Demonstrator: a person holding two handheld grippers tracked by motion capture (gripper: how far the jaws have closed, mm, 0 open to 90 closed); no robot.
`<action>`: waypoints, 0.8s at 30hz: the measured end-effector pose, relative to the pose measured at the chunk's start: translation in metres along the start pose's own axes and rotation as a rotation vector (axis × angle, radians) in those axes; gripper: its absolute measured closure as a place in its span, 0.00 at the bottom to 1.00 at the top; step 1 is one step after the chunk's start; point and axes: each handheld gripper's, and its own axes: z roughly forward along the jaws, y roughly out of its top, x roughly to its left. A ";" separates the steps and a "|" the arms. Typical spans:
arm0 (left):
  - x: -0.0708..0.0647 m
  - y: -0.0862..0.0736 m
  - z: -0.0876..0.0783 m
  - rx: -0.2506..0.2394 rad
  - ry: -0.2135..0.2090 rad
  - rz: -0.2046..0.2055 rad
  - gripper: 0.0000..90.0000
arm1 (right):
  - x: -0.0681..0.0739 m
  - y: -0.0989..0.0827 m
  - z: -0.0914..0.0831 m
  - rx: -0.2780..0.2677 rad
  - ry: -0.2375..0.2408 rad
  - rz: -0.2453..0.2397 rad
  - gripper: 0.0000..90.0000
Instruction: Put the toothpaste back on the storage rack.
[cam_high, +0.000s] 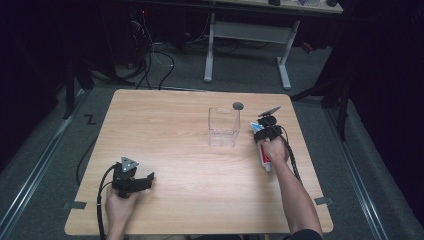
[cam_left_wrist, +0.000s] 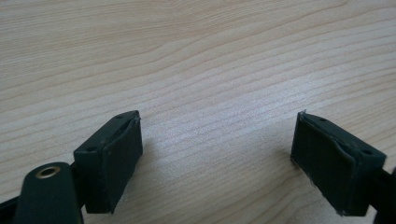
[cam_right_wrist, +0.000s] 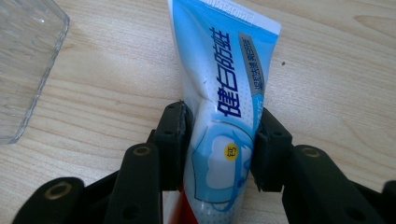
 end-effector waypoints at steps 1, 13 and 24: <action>0.000 0.000 0.000 0.000 0.000 0.000 0.19 | 0.000 0.000 0.000 0.002 0.003 0.000 0.69; 0.000 0.000 0.000 -0.004 0.003 -0.009 0.19 | 0.001 -0.001 -0.004 -0.018 0.072 -0.024 0.78; 0.000 0.000 0.000 -0.004 0.004 -0.009 0.19 | -0.001 -0.005 -0.023 -0.057 0.103 -0.056 0.79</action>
